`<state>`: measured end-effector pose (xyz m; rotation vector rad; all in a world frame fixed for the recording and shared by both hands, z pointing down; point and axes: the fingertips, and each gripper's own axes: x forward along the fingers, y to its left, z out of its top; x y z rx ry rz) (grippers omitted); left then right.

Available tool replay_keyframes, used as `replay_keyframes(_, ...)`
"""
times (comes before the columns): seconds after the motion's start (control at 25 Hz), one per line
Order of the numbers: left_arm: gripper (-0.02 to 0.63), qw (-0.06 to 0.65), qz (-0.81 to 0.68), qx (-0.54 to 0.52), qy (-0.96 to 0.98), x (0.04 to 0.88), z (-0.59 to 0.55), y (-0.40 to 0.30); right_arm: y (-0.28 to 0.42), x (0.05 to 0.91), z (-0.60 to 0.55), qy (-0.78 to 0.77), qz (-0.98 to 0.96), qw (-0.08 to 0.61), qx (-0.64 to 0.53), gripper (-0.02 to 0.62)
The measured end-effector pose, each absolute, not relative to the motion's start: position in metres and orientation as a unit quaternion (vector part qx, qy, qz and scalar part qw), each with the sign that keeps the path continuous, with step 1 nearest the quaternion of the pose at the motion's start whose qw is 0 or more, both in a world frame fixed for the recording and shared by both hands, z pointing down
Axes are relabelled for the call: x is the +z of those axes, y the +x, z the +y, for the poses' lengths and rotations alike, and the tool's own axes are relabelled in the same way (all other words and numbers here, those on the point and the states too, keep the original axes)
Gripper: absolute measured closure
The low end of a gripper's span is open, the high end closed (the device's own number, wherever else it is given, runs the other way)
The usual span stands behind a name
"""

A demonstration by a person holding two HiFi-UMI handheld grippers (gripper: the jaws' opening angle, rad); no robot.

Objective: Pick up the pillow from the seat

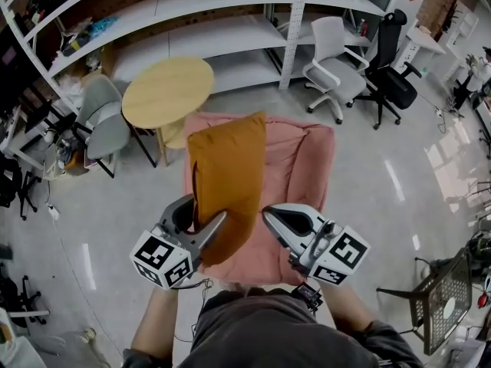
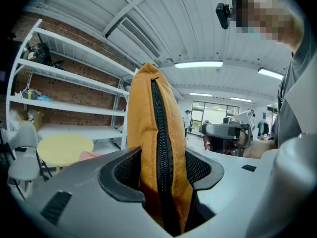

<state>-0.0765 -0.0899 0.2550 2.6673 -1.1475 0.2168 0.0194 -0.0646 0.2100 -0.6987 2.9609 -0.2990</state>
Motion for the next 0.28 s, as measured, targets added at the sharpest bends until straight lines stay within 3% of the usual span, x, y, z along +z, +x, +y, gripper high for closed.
replay_keyframes(0.28,0.359,0.114,-0.393,0.075,0.909,0.2579,-0.0927,-0.0773,0.0202,0.212,-0.0696,-0.228,0.968,0.041,-0.097,0.583)
